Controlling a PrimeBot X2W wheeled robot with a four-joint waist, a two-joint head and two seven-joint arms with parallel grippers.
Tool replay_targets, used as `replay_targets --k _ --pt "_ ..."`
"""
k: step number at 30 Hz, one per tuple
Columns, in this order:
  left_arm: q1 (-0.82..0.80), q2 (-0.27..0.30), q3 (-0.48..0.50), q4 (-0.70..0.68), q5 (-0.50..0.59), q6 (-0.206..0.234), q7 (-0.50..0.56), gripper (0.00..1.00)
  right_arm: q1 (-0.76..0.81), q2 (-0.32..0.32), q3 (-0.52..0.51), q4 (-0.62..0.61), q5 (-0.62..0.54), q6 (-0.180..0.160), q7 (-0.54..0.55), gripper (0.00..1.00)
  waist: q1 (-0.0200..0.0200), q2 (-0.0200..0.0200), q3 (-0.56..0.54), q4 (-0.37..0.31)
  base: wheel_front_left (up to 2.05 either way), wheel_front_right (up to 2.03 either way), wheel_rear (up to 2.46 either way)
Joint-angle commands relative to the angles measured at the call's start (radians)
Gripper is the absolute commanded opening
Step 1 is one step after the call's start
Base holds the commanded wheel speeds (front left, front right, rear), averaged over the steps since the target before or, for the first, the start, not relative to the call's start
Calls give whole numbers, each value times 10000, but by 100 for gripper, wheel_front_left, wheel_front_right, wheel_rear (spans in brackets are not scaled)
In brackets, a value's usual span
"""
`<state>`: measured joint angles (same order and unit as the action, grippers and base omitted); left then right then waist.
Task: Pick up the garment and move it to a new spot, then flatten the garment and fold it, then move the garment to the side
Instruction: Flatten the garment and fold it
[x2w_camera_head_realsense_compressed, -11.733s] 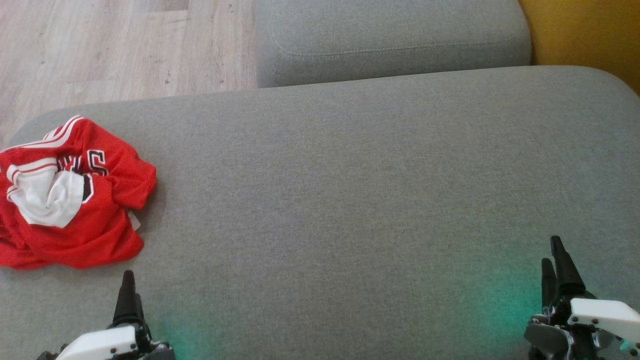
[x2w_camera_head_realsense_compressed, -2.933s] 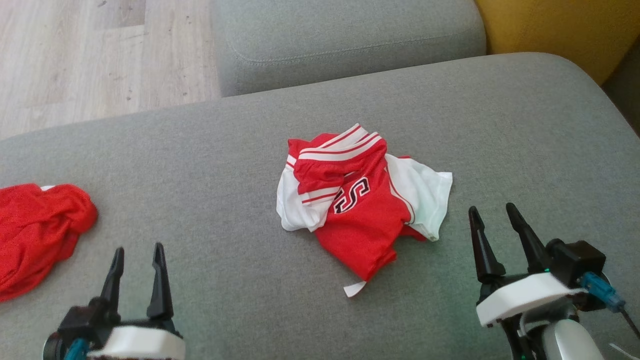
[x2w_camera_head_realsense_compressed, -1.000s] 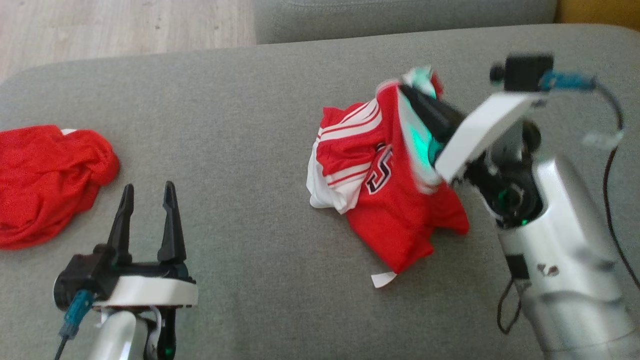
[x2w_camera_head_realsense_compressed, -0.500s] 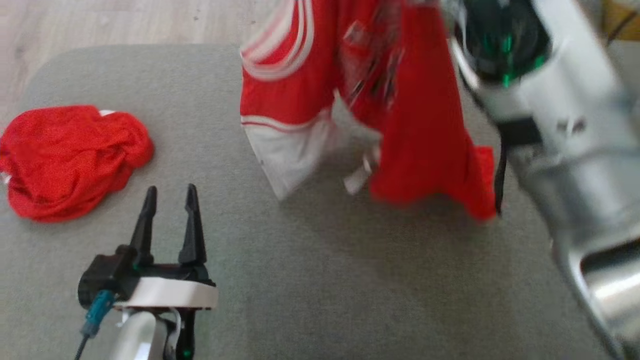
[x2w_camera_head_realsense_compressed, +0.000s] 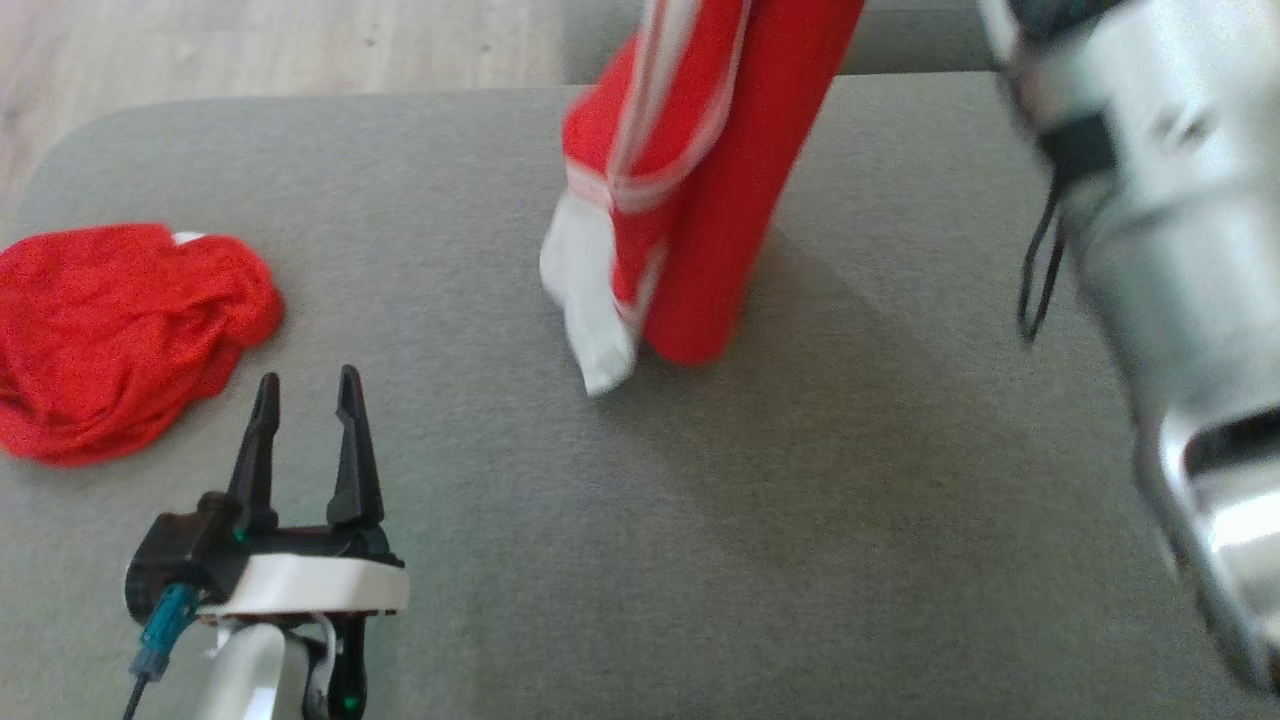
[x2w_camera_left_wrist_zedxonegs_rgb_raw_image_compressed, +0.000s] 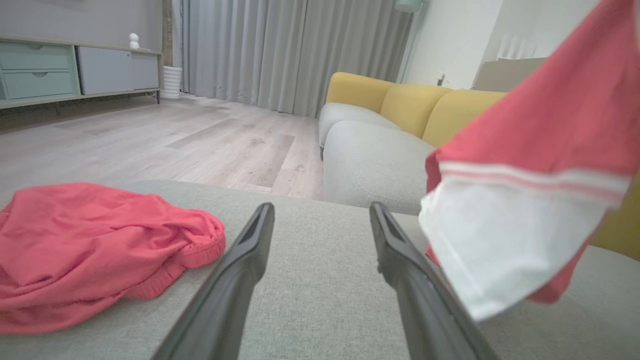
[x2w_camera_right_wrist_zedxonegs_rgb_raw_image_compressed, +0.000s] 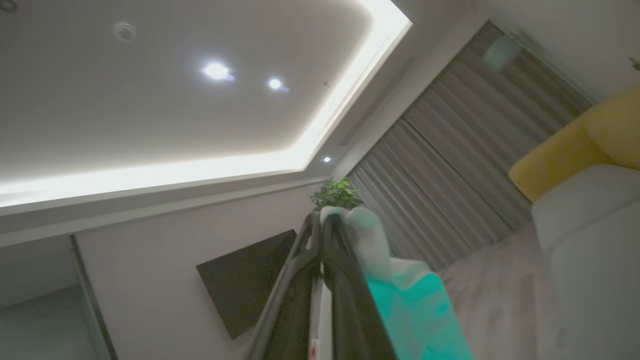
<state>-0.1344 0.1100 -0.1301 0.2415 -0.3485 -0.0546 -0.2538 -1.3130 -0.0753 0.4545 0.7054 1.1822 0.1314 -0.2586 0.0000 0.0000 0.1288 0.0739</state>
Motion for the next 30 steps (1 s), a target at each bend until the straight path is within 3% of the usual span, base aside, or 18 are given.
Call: replay_targets --k 1,6,11,14,15,16,17,23,30 --pt "-106 142 465 -389 139 -52 -79 100 644 53 164 51 -420 -7 -28 0 0 0 71 -418 0 0 0" --pt "-45 154 645 -481 171 -104 -79 100 1983 -792 217 551 -1268 -7 -29 0 0 0 135 -886 0 0 0" --pt "-72 149 756 -533 249 -179 -79 100 3522 -1798 -523 1308 -2205 -7 -30 0 0 0 239 -1252 0 0 0" --pt "-121 111 754 -534 298 -225 -80 100 4307 -2029 -927 1936 -2749 -7 63 0 0 0 330 -1317 0 0 0" --pt "-133 105 759 -531 311 -241 -80 100 4464 -2083 -1000 2091 -2954 -7 53 6 0 0 367 -1334 0 0 0" --pt "-146 99 765 -519 324 -255 -80 100 4596 -2150 -1045 2242 -3216 -7 41 65 0 0 386 -1342 0 0 0" --pt "-152 94 774 -498 334 -270 -80 100 4718 -2212 -1018 2454 -3527 -7 48 100 0 0 389 -1347 0 0 0" --pt "-87 61 879 -322 392 -314 -80 100 5017 -2239 -874 2746 -5183 -7 31 100 0 0 115 -1296 0 0 0" --pt "166 -9 992 -223 454 -324 -80 100 6233 -1671 -302 986 -6768 -7 912 100 0 0 -443 -1180 0 0 0"
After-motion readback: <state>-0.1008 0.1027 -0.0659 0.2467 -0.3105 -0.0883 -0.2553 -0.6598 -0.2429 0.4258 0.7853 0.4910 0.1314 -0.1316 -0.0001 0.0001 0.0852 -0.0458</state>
